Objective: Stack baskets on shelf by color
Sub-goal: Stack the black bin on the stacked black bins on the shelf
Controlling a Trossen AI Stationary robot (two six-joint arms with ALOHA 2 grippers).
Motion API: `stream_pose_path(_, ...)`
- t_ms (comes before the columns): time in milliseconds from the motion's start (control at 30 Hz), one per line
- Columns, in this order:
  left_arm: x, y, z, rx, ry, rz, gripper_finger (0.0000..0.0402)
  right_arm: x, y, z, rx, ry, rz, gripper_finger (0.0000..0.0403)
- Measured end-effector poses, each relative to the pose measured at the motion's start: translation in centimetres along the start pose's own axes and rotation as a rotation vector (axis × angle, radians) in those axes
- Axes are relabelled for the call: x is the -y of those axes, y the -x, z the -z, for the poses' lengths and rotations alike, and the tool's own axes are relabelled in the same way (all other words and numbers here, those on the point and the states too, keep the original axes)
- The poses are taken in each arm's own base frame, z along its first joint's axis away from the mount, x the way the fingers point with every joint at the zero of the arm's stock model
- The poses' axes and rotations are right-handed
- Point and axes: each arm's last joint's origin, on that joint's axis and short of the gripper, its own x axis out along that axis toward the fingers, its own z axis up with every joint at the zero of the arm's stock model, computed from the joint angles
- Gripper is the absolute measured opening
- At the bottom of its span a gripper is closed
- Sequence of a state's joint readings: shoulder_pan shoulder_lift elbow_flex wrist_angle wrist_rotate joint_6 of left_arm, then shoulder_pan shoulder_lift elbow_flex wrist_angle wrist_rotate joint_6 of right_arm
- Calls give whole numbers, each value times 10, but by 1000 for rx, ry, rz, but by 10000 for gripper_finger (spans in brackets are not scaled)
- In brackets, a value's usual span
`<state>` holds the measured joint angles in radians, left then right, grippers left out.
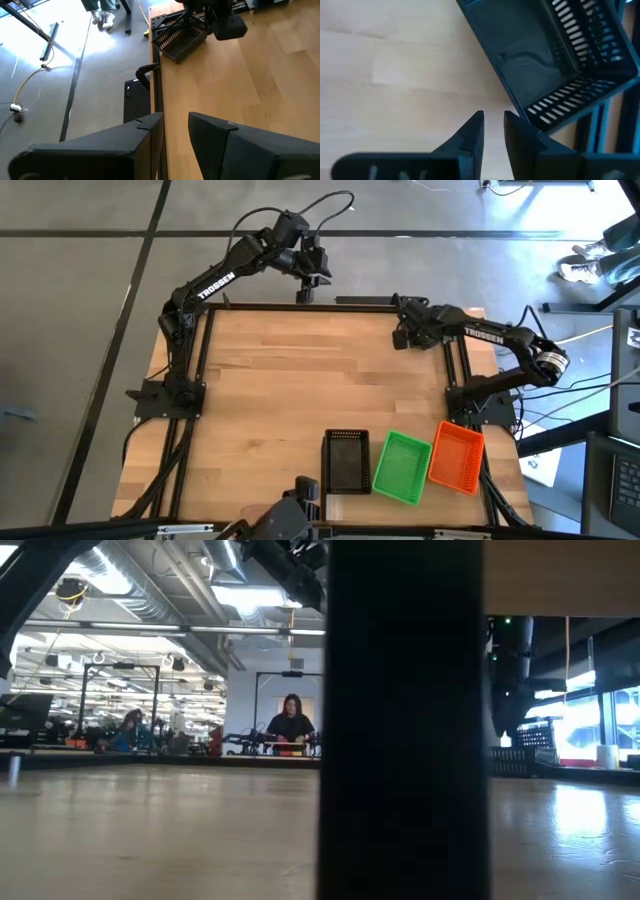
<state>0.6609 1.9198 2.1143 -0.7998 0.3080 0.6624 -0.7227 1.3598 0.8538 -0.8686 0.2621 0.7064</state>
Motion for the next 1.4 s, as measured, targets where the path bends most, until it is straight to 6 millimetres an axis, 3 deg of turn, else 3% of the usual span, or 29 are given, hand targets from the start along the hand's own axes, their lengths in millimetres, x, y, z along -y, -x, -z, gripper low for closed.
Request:
stream_pose_path(500, 0, 0, 0, 0, 5, 0, 85, 2, -10, 2, 88, -56, 71, 72)
stream_pose_path(867, 0, 0, 0, 0, 5, 0, 85, -3, -27, 2, 29, 28, 121, 72)
stream_pose_path(1400, 0, 0, 0, -1, 5, 0, 85, -3, -28, 2, 22, 172, 136, 72)
